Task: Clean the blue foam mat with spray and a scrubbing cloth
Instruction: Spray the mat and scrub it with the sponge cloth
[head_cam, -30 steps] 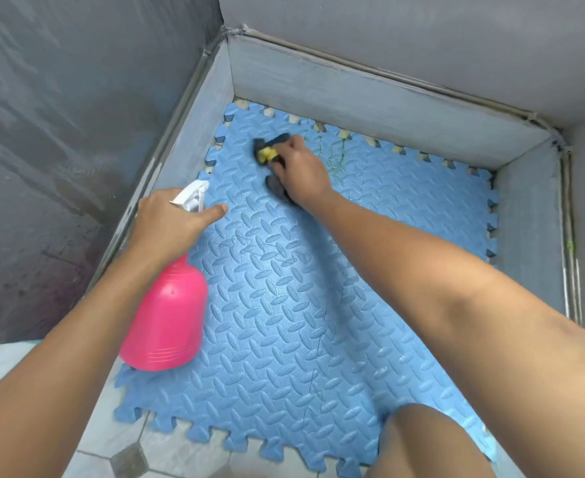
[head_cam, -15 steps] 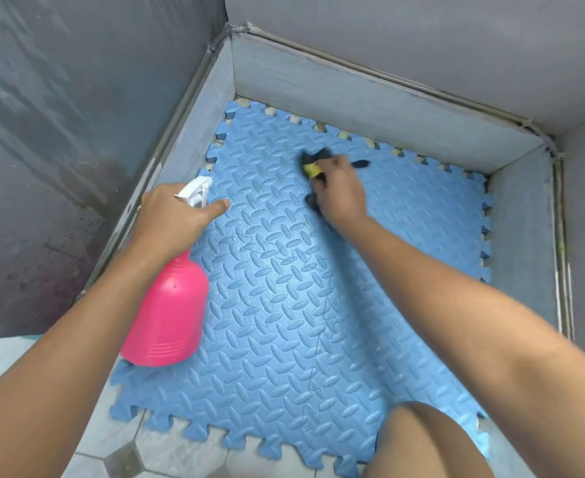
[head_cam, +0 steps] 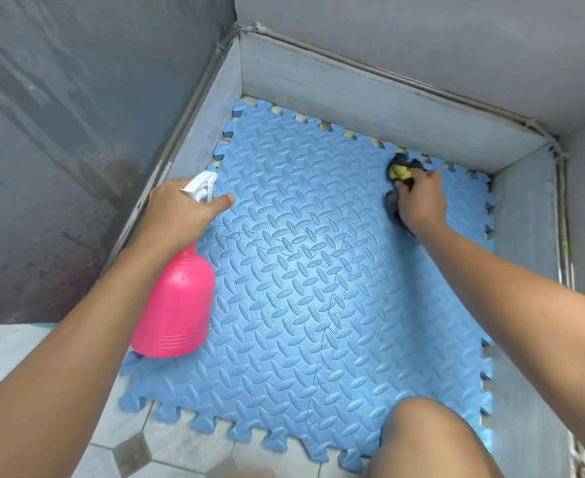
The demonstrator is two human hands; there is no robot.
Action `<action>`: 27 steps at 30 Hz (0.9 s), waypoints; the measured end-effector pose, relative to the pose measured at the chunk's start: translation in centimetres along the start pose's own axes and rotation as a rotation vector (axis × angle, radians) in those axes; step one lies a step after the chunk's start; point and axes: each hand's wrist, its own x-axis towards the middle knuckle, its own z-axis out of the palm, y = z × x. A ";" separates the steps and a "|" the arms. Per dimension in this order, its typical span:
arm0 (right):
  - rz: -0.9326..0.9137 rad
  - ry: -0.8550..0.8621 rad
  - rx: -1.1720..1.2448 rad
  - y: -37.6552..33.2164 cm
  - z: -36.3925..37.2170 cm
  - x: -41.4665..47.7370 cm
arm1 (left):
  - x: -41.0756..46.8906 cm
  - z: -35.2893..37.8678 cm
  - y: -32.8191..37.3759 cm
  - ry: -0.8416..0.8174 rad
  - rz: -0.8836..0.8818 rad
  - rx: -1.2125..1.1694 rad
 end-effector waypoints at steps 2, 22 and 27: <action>0.072 -0.006 -0.036 0.7 -0.1 1.2 | -0.1 0.0 0.4 -0.003 -0.020 0.001; -0.378 -0.143 -0.030 -24.0 8.2 5.4 | -1.8 -2.2 -2.2 0.071 0.043 -0.140; -0.898 -0.278 0.154 -24.7 8.0 -2.4 | -1.4 -1.9 -2.3 0.091 0.041 -0.085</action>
